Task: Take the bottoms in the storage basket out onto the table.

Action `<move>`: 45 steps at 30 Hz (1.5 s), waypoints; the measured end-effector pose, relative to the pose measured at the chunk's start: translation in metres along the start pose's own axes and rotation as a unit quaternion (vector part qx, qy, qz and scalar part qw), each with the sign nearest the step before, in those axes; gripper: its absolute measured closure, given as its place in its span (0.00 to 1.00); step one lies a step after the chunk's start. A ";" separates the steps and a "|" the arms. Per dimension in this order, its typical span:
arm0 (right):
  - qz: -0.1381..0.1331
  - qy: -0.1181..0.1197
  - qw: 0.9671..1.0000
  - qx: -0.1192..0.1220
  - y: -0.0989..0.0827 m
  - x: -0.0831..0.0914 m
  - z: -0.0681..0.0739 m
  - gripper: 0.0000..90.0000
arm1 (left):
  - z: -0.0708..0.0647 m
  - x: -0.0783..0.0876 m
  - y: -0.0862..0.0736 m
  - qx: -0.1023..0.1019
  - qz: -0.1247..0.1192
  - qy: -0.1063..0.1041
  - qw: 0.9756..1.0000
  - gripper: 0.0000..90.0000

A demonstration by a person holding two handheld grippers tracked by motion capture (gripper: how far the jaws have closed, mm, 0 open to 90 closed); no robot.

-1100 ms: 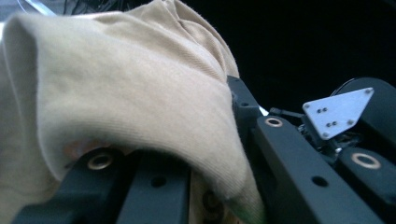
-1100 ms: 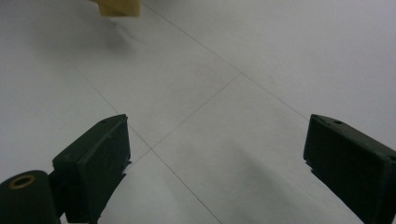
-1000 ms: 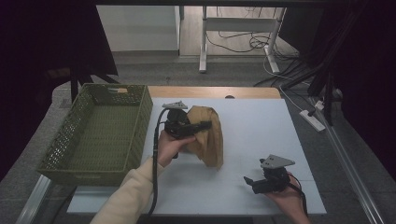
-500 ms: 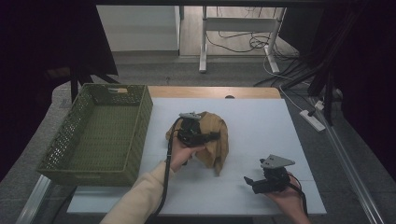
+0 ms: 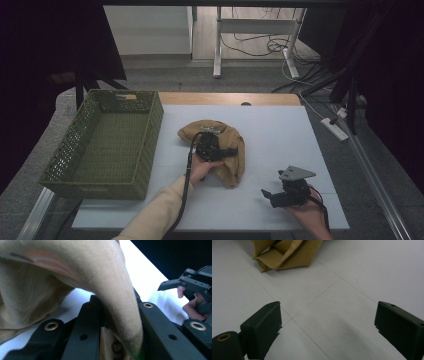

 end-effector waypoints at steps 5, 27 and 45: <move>0.001 0.000 1.000 0.001 0.000 0.000 0.000 0.08 | 0.001 -0.002 -0.003 -0.004 0.006 0.005 1.000 0.85; -0.004 0.003 1.000 0.000 0.000 0.001 -0.001 0.08 | -0.029 0.056 -0.010 -0.081 -0.008 0.074 0.994 0.21; -0.016 -0.007 1.000 -0.008 -0.007 0.014 -0.001 0.08 | -0.064 0.137 -0.020 -0.128 -0.017 0.134 0.982 0.23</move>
Point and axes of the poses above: each handheld gripper's, and its own axes: x roughly backward along the jaws, y roughly out of its top, z roughly to its left, the point moved 3 cm from there along -x, roughly forward along the jaws, and after that the axes turned 9 degrees about -x, right-handed, at the moved point
